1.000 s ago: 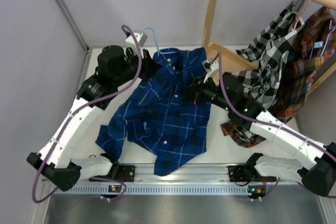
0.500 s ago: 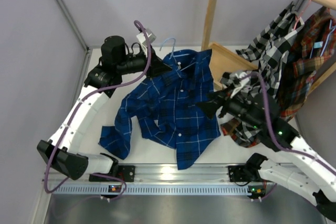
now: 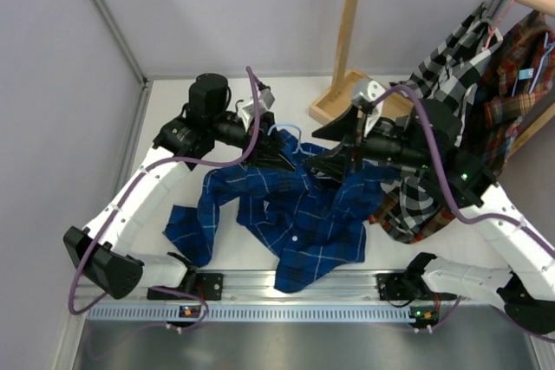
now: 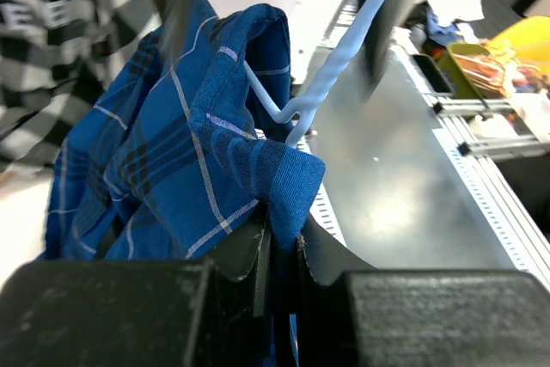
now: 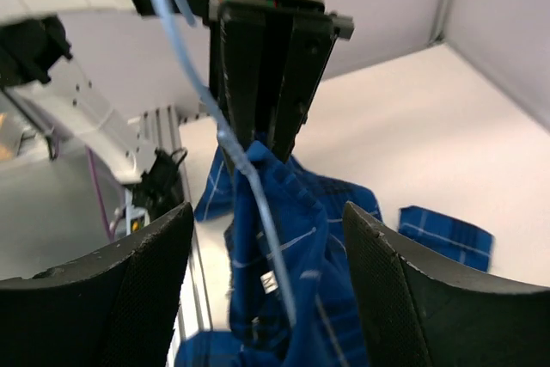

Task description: Place the shirt on the hanger

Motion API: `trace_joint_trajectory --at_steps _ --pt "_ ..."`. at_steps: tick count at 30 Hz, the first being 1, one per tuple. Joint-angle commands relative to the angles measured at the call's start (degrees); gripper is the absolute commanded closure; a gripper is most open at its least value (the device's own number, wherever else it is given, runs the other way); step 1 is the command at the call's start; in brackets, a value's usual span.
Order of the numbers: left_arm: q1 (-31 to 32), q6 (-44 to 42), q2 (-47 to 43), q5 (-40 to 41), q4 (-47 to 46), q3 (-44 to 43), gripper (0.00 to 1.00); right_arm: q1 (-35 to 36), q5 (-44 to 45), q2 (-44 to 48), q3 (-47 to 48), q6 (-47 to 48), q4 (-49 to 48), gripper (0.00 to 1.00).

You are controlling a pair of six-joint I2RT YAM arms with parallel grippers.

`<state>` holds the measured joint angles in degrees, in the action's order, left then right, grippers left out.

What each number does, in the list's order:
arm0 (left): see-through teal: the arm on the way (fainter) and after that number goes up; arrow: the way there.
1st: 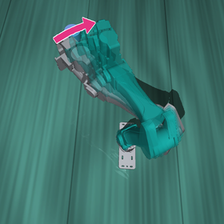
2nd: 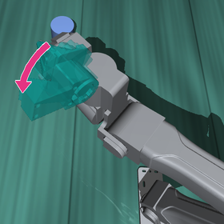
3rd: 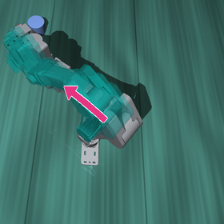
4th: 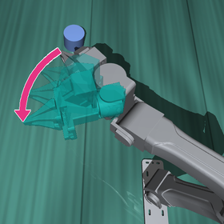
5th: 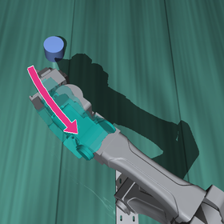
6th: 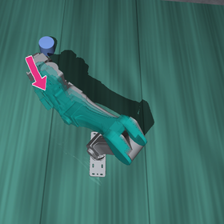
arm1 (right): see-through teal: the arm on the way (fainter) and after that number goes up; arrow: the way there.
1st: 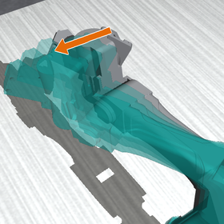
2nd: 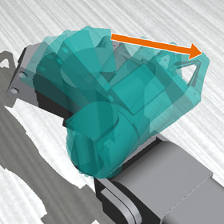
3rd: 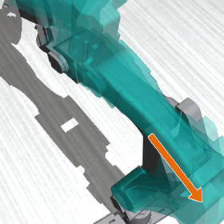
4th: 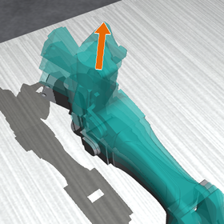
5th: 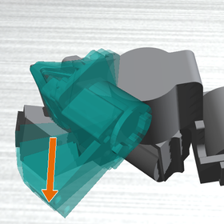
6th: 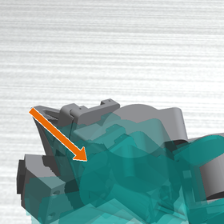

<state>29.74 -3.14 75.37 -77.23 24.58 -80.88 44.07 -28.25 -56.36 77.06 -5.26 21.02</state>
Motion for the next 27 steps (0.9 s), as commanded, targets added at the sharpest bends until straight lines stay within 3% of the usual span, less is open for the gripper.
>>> trace_joint_trajectory --at_steps 1,5,15,18,20,21,24,27 --pt "1.72 -1.79 -1.81 -5.12 -2.17 -0.50 1.00 -0.48 -9.01 -1.73 2.31 4.02 0.35 0.33" --pt "3.04 -1.00 0.73 -5.74 -2.17 -0.68 1.00 -0.39 -13.84 -2.88 2.31 4.82 -1.94 0.35" --pt "5.24 0.58 4.61 -3.72 -2.17 -2.08 1.00 -0.48 -17.54 -4.55 0.02 3.76 -8.53 0.51" --pt "5.24 0.50 4.87 -4.15 -2.17 -2.00 1.00 -0.48 -16.93 -5.43 0.11 4.55 -8.80 0.65" --pt "5.24 0.41 4.78 -3.63 -2.17 -1.65 1.00 -0.57 -16.31 -5.52 -0.15 4.73 -8.97 0.85" --pt "5.24 0.50 4.70 -3.37 -2.17 -1.47 1.00 -0.48 -16.05 -5.60 -0.24 4.82 -8.89 0.90" --pt "5.33 0.41 4.69 -3.45 -2.25 -1.38 1.00 -0.48 -14.91 -5.08 -1.03 7.26 -9.06 0.99" --pt "5.24 0.59 4.61 -0.39 -2.17 -1.30 1.00 -0.48 -13.85 -3.76 -2.61 7.54 -10.29 1.00"
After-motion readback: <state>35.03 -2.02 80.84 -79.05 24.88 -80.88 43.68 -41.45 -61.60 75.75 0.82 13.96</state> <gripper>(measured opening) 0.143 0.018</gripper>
